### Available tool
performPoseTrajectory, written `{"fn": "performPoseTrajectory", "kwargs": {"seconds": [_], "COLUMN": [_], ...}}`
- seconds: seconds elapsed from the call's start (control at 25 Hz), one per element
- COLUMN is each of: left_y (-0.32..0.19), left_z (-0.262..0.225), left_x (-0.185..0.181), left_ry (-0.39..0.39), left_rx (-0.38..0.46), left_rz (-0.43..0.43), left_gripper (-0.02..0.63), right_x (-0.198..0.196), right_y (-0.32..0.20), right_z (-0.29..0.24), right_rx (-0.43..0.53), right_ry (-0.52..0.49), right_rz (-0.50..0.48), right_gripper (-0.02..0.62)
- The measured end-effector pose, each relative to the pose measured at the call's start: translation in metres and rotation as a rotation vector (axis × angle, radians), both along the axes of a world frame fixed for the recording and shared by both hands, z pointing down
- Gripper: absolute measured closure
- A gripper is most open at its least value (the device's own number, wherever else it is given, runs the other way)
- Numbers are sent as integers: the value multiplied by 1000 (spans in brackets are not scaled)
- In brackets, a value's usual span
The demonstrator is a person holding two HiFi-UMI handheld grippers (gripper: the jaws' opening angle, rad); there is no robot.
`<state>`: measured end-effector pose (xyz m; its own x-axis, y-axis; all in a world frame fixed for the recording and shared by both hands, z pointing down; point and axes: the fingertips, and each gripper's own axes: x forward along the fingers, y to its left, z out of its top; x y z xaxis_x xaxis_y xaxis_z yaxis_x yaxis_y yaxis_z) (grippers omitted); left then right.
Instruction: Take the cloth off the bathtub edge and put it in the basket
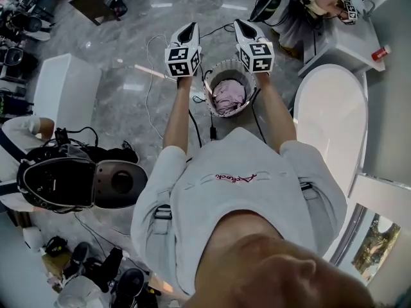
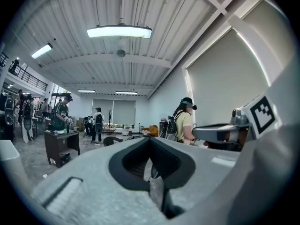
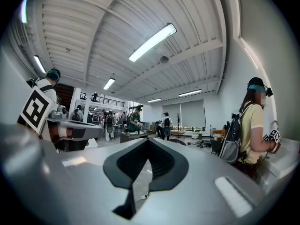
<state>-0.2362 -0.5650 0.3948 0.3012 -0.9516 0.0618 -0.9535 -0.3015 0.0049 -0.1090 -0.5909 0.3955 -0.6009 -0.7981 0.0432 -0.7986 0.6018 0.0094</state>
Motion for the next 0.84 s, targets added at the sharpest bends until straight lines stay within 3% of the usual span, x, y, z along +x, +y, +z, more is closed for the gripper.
{"fn": "performPoseTrajectory", "kwargs": {"seconds": [0.84], "left_y": [-16], "left_z": [2], "left_x": [-10], "left_ry": [7], "left_rx": [-3], "left_rz": [0], "left_gripper": [606], "right_x": [-9], "right_y": [-17], "right_z": [-2], "right_rx": [-3], "right_ry": [18], "right_rz": [0], "right_gripper": [589]}}
